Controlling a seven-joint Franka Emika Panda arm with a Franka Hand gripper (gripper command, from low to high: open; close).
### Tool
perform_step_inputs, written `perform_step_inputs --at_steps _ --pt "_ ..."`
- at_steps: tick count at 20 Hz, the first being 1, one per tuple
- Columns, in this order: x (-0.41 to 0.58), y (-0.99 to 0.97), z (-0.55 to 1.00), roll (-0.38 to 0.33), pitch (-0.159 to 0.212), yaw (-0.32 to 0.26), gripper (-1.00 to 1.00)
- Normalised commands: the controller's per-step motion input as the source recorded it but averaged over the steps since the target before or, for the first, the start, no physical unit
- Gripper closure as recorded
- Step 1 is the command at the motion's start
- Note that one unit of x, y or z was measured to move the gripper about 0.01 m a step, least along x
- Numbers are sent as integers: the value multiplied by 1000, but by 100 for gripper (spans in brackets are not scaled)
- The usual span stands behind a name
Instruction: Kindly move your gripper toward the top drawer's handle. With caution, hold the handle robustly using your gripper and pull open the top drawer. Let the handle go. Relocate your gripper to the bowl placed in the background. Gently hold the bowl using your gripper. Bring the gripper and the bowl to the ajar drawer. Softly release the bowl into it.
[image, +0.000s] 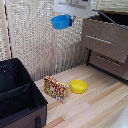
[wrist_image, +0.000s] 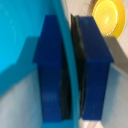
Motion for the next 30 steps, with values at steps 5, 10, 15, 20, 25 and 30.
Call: perform_step_inputs --at_steps 5,10,15,20,25,30 --pt "231 -421 990 -2 91 -231 100" --pt "49 -563 906 33 152 -207 100" --pt "-123 -827 774 64 94 -97 100" --pt "-236 -967 677 94 72 -22 100" --pt "-261 -1000 243 55 44 -24 100" --pt "-252 -884 -151 3 -12 -111 100"
